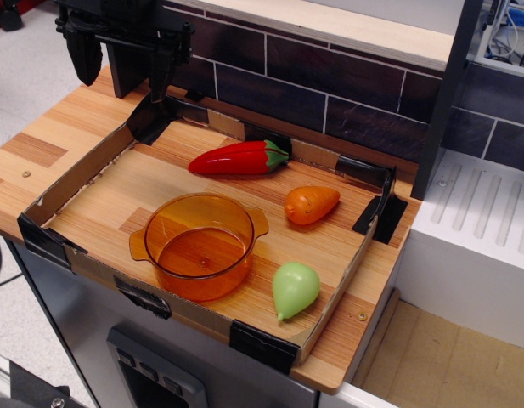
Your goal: Put carrot in pot
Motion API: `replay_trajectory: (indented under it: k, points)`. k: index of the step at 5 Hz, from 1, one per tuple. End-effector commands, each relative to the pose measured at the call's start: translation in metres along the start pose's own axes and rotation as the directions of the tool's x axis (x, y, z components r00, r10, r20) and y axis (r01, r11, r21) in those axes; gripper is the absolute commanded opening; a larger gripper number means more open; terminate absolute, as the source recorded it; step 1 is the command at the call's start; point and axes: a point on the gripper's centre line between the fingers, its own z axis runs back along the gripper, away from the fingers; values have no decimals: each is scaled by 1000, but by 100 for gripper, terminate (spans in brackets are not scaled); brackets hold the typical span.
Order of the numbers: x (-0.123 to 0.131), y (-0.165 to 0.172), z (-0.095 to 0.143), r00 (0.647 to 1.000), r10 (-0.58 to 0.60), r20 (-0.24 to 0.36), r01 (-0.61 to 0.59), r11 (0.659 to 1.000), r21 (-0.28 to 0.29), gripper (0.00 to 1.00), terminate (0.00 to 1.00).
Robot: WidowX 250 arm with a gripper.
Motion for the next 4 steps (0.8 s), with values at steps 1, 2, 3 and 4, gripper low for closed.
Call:
replay_trajectory:
  k: [1,2,3,4]
  points:
    - [0,0,0,1000,0,0,0,1000,0,100,0]
    - [-2,-33,-4,962,-265,-60,265,964,-3,100,0]
    - [-5,-64,-7,918,-397,10,397,917,-23,100,0]
    - [-16,-98,5,871,-485,75,491,863,-120,100,0]
